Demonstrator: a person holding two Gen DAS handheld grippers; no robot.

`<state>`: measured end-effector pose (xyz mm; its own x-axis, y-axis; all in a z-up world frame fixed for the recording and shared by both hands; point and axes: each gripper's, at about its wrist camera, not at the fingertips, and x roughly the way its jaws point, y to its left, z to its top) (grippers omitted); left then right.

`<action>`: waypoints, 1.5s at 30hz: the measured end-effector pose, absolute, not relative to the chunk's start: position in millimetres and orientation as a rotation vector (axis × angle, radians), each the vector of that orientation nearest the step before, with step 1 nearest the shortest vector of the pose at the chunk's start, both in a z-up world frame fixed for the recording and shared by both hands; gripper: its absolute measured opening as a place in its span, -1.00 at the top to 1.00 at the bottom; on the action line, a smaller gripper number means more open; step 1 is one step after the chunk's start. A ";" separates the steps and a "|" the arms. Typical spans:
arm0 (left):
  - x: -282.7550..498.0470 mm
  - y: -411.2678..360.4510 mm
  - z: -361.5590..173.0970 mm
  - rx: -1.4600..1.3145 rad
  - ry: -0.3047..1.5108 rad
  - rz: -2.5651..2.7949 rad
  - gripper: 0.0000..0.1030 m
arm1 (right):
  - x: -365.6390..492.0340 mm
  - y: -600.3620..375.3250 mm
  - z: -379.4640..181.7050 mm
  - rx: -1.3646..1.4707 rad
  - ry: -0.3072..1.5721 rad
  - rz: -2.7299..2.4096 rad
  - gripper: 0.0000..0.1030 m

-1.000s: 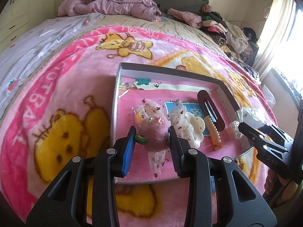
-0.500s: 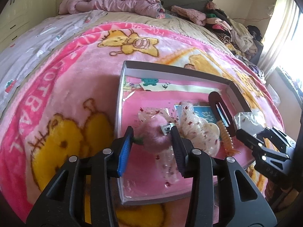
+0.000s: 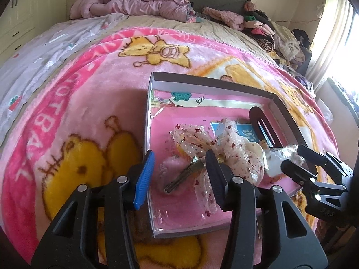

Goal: Organize jewelry
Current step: 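Open the left tool to release the pom-pom clip while the right tool releases the earring card, then withdraw both tools from the box toward the blue box and clear sleeve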

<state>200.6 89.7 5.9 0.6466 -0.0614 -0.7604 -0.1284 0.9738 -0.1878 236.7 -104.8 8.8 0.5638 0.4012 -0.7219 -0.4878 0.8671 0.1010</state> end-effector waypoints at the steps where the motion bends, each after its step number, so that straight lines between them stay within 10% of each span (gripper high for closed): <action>1: 199.5 89.9 6.8 -0.236 0.867 0.037 0.14 | 233.6 -107.2 11.2 -0.113 0.814 0.520 -0.42; 21: 145.8 78.5 41.3 -0.223 0.780 0.055 -0.77 | 174.2 -144.1 35.2 -0.109 0.756 0.483 -0.67; 45: 100.4 61.1 34.2 -0.188 0.775 0.063 -0.78 | 122.7 -158.7 29.9 -0.143 0.758 0.507 -0.69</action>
<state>100.4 61.1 34.2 0.7135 -0.0126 -0.7006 -0.1255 0.9814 -0.1455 122.7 -158.7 29.9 0.6128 0.3876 -0.6886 -0.4887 0.8707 0.0553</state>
